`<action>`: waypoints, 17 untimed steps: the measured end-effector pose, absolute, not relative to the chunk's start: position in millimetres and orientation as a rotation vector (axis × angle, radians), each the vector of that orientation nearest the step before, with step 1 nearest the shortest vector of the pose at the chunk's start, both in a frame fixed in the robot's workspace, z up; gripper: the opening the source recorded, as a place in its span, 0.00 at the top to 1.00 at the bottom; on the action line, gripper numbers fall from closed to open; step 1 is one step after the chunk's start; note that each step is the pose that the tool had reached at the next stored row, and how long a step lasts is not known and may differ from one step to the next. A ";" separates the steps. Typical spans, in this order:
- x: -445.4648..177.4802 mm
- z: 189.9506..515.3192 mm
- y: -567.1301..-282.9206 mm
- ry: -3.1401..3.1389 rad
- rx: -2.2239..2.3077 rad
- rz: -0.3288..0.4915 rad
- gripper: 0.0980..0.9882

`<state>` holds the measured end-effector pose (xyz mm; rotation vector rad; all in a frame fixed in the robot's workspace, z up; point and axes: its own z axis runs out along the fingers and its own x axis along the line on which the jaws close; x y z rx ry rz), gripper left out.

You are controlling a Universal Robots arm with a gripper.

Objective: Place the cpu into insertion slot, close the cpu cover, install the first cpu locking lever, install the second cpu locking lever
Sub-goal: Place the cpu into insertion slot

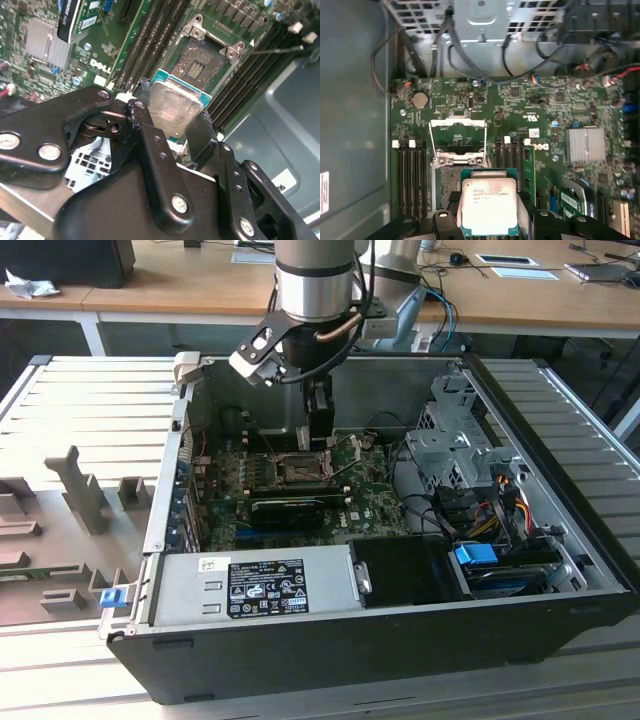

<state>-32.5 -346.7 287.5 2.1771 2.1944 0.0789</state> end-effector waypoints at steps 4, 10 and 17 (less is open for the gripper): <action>-33.8 277.5 -346.6 2.244 2.128 0.080 0.52; -38.0 264.9 -341.9 2.242 2.129 0.080 0.52; -40.0 247.8 -334.9 2.215 2.156 0.079 0.52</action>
